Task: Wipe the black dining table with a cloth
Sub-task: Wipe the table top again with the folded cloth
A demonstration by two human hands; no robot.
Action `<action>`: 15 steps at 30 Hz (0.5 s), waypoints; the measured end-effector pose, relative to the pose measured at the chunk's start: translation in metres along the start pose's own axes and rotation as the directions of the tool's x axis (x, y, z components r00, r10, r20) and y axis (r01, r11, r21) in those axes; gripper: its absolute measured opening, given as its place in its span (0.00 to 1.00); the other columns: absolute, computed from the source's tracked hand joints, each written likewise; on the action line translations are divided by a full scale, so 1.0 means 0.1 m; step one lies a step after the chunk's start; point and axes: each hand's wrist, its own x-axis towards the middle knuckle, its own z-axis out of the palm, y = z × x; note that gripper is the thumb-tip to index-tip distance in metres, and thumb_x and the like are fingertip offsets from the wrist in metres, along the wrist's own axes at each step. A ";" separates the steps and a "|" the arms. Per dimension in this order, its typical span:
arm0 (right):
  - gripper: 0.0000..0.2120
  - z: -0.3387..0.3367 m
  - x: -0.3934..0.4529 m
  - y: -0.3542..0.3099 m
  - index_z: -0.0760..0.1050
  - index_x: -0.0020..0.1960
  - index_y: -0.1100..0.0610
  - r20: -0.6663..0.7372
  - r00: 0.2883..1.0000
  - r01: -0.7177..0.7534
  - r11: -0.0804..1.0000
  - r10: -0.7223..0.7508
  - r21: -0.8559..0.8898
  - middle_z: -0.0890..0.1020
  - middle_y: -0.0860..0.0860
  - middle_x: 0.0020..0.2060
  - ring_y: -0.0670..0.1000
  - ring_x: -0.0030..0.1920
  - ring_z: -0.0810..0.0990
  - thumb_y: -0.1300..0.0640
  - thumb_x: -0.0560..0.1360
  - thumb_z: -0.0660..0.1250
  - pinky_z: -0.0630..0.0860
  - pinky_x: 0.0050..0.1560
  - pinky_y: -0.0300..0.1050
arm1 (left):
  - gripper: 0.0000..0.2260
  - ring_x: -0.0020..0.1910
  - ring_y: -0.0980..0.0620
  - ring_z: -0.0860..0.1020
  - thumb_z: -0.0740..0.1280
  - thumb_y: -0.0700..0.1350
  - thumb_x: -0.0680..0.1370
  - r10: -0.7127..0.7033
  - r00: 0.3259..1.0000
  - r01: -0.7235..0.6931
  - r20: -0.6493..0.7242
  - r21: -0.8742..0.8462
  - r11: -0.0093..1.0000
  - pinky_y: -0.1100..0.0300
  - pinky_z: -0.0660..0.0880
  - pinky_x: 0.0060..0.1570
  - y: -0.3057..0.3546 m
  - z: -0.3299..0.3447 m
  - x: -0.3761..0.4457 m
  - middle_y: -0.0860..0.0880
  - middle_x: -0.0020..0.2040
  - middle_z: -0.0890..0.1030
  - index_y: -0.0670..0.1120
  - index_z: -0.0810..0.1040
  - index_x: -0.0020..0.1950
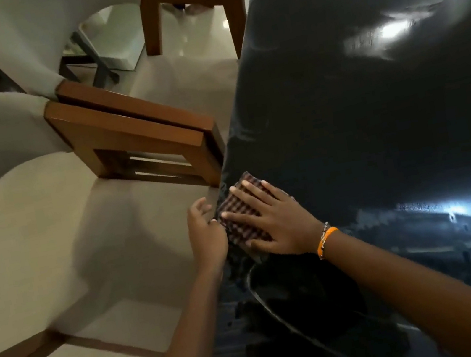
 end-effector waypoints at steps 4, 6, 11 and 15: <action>0.31 -0.08 0.34 0.37 0.49 0.76 0.39 0.046 0.994 0.101 0.994 -0.099 -0.039 0.51 0.52 0.78 0.56 0.78 0.48 0.36 0.75 0.51 0.43 0.75 0.55 | 0.17 0.59 0.51 0.74 0.56 0.35 0.77 0.029 1.000 -0.029 -0.001 -0.021 0.999 0.54 0.72 0.59 0.00 0.03 0.11 0.49 0.60 0.76 0.48 0.69 0.64; 0.31 -0.14 0.55 0.58 0.50 0.76 0.39 0.045 0.998 0.049 0.998 -0.048 -0.043 0.51 0.51 0.78 0.56 0.78 0.48 0.35 0.74 0.50 0.43 0.75 0.54 | 0.15 0.59 0.52 0.74 0.58 0.36 0.78 0.090 0.996 -0.090 -0.003 0.014 0.996 0.54 0.72 0.61 0.04 0.04 0.17 0.49 0.59 0.77 0.48 0.71 0.63; 0.30 -0.26 1.00 1.08 0.53 0.75 0.39 -0.043 0.973 -0.226 0.974 0.225 -0.021 0.53 0.52 0.78 0.56 0.77 0.50 0.35 0.74 0.51 0.47 0.75 0.56 | 0.17 0.59 0.56 0.74 0.61 0.38 0.77 0.282 0.956 -0.292 0.088 0.139 0.946 0.57 0.73 0.60 0.11 0.11 0.24 0.52 0.59 0.75 0.47 0.70 0.66; 0.29 -0.30 1.28 1.33 0.51 0.75 0.40 -0.065 0.892 -0.445 0.895 0.447 0.034 0.51 0.52 0.78 0.56 0.78 0.48 0.36 0.76 0.51 0.44 0.75 0.57 | 0.21 0.64 0.55 0.69 0.62 0.39 0.77 0.376 0.912 -0.409 0.162 0.300 0.862 0.61 0.67 0.64 0.07 0.12 0.22 0.51 0.64 0.70 0.46 0.66 0.70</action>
